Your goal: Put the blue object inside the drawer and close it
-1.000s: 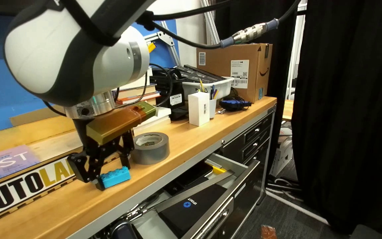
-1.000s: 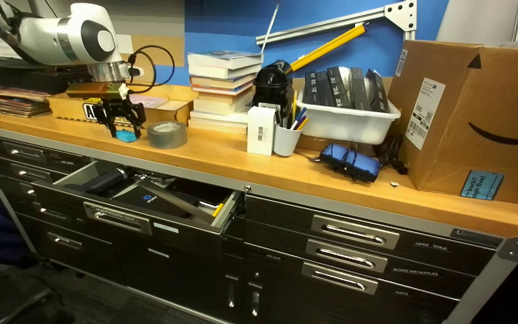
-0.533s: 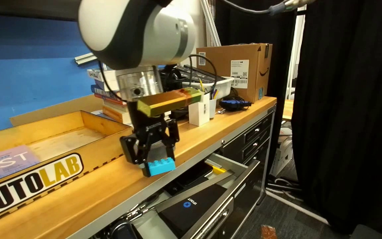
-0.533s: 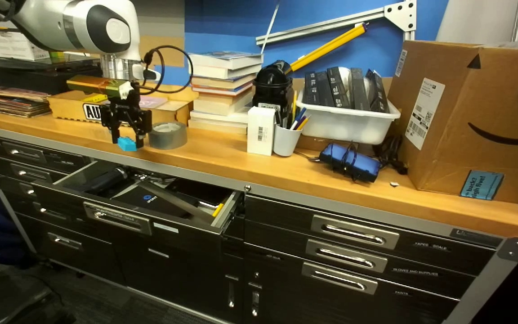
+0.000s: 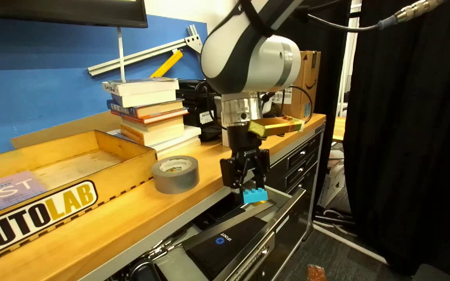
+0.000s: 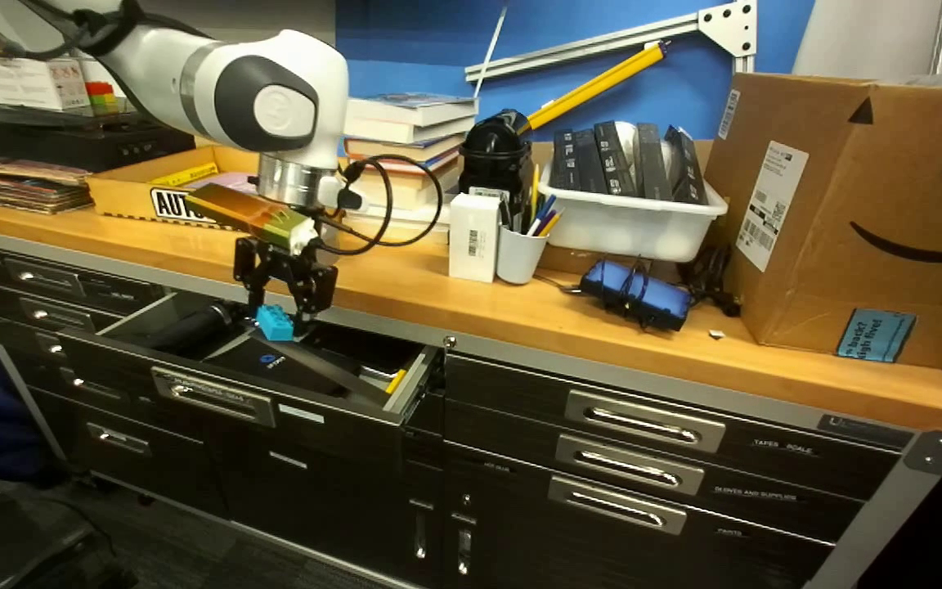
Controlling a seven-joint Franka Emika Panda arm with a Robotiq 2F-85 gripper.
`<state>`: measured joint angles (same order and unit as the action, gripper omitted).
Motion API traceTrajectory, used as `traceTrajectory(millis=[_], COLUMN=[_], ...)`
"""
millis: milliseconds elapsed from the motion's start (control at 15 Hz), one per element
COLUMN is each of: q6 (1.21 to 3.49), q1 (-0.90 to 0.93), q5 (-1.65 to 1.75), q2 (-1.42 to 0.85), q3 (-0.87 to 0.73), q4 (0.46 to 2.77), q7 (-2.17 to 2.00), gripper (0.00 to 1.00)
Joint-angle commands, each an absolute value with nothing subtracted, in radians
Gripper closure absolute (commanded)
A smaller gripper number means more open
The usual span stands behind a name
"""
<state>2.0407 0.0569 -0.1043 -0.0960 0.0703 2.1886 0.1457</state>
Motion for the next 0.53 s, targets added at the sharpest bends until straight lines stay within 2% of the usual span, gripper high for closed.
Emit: traceTrajectory(millis=[0, 200, 267, 467], q6=[2.028, 2.07, 2.074, 2.076], q1=[0.022, 0.01, 0.011, 0.01], q5=[-0.156, -0.197, -0.205, -0.209], q2=[-0.121, -0.155, -0.16, -0.149], q3=[0.054, 0.061, 0.064, 0.067], q4=[2.19, 2.18, 2.18, 2.197], q7=[0.27, 0.323, 0.333, 0.335], gripper=[0.47, 0.47, 0.06, 0.0])
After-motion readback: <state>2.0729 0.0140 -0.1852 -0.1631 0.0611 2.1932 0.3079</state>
